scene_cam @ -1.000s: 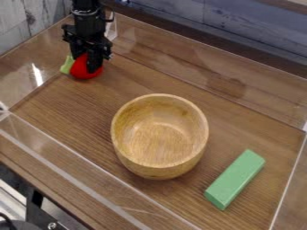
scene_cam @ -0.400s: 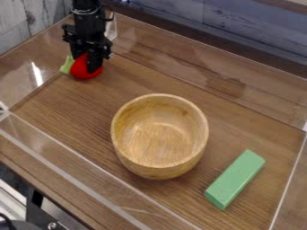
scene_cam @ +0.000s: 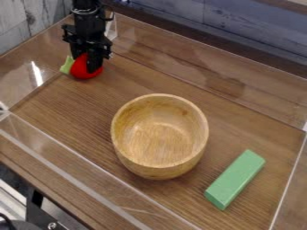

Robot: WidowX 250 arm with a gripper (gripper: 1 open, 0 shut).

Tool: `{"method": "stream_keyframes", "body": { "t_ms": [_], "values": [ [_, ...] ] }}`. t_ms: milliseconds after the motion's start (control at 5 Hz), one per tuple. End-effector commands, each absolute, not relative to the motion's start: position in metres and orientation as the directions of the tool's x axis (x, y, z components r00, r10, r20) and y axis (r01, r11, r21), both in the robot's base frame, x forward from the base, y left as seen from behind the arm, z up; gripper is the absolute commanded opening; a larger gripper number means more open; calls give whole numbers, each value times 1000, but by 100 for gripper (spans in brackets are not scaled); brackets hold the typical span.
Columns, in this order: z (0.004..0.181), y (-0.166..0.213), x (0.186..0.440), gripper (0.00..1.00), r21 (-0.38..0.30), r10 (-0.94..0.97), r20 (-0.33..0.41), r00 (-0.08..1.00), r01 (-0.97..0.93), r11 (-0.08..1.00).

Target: Move the red object to the left side of the table

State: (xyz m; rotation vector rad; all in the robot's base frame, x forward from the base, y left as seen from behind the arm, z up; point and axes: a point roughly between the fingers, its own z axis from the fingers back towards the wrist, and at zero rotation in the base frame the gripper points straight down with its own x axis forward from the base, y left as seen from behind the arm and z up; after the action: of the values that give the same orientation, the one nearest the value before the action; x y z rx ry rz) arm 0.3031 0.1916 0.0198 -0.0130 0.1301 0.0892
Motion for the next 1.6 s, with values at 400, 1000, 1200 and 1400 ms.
{"method": "stream_keyframes", "body": {
  "t_ms": [400,1000,1200,1400],
  "values": [
    [14,189,295,0,-40,100,-172,980,-109,993],
    [23,185,293,100,-61,108,-176,978,-120,991],
    [42,180,293,100,-73,112,-147,983,-123,990],
    [50,178,293,100,-78,116,-131,985,-127,989]
  ]
}}
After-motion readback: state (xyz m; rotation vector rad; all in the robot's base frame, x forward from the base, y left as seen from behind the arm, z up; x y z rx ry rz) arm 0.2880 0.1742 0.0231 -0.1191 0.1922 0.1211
